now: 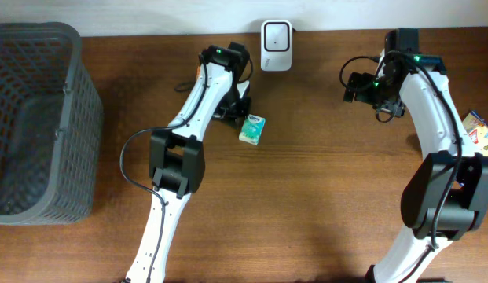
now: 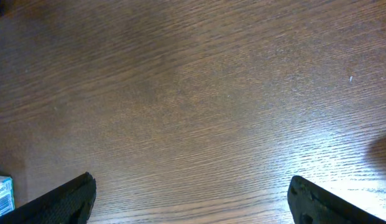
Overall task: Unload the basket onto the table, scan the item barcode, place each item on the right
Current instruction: 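Release the tissue pack and lift the left gripper away, then reach the right gripper to the tissue pack and grasp it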
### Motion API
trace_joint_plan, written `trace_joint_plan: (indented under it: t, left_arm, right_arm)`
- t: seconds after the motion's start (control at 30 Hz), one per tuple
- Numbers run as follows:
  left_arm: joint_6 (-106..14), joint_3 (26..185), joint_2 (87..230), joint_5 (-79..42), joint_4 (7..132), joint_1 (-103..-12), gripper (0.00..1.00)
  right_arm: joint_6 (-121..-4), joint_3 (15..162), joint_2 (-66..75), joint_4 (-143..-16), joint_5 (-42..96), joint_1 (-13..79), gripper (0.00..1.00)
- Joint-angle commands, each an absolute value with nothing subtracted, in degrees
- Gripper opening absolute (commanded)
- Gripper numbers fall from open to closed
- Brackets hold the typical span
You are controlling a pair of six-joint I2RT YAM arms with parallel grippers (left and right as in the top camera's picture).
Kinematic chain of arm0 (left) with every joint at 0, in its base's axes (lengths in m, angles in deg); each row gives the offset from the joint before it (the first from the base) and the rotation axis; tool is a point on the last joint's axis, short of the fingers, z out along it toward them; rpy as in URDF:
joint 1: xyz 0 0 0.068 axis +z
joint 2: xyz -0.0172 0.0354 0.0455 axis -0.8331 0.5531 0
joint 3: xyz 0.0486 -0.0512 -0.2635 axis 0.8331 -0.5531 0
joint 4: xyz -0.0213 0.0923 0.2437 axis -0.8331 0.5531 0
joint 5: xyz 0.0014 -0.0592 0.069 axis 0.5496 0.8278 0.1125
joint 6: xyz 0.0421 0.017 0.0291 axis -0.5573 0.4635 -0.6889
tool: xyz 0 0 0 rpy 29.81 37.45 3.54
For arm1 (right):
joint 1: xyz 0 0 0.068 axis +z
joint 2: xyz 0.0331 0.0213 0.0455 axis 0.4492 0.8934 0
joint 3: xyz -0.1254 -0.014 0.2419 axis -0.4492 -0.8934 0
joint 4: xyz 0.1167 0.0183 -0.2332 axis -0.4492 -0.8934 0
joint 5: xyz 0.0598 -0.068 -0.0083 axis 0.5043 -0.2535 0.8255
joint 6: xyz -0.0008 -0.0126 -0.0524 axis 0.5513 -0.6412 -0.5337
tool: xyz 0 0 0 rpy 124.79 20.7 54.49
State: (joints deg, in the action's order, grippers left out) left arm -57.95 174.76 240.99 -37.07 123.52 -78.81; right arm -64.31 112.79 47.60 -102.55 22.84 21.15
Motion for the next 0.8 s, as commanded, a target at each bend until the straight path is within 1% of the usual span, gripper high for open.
trace_joint_plan:
  t: [0.0,0.03,0.07,0.1,0.23,0.3,0.33,0.37,0.4,0.47,0.5,0.53,0.6,0.63,0.67,0.77]
  left_arm:
    - [-57.67,183.09,239.42,-38.08,125.32,-78.7,0.19]
    - [-57.67,183.62,239.22,-38.69,125.51,-78.7,0.36]
    - [-57.67,183.72,239.2,-40.11,125.78,-78.66,0.73]
    - [-57.67,183.7,239.2,-41.12,126.13,-78.62,0.76]
    - [-57.67,183.7,239.24,-41.99,127.85,-77.63,0.77]
    - [-57.91,183.66,239.24,-41.88,128.4,-77.48,0.76]
    - [-58.0,183.46,239.24,-41.86,128.66,-77.46,0.7]
    - [-58.63,183.27,239.24,-41.79,128.9,-77.46,0.61]
    - [-59.68,182.85,239.24,-41.16,128.99,-77.52,0.56]
    - [-60.03,182.02,239.24,-40.53,128.9,-77.59,0.56]
    - [-60.03,181.15,239.24,-40.55,128.68,-77.59,0.58]
    - [-60.03,180.91,239.24,-40.57,128.68,-77.59,0.66]
    - [-60.01,180.84,239.24,-40.61,128.55,-77.46,0.91]
    - [-59.99,180.84,239.24,-40.59,128.22,-77.35,0.99]
    - [-59.96,180.84,239.24,-40.59,127.5,-77.13,0.99]
    - [-57.71,180.84,239.24,-40.61,126.61,-76.39,0.99]
  right_arm:
    - [-64.07,112.66,47.91,-102.68,21.9,21.41,0.99]
    - [-64.07,112.66,47.91,-102.68,21.9,21.41,0.99]
    - [-64.07,112.66,47.91,-102.68,21.9,21.41,0.99]
    - [-64.07,112.66,47.91,-102.68,21.9,21.41,0.98]
    - [-64.07,112.66,47.91,-102.68,21.9,21.41,0.99]
    - [-64.07,112.66,47.91,-102.66,21.9,21.41,0.99]
    - [-64.07,112.66,47.91,-102.62,22.01,21.41,0.99]
    - [-64.07,112.66,47.91,-102.31,22.01,21.41,0.99]
    - [-64.05,112.66,47.91,-101.29,22.66,21.41,0.99]
    - [-64.05,112.66,47.91,-101.02,25.26,21.41,0.99]
    - [-63.65,112.66,47.91,-100.41,28.85,21.43,0.99]
    - [-63.68,112.66,47.91,-100.67,32.39,21.48,0.98]
    - [-64.14,112.64,47.95,-101.07,41.53,21.85,0.99]
    - [-64.09,112.62,48.1,-101.37,45.18,22.33,0.99]
    - [-64.07,112.51,48.17,-101.77,47.27,23.12,0.98]
    - [-63.9,110.74,48.39,-102.95,47.36,26.9,0.99]
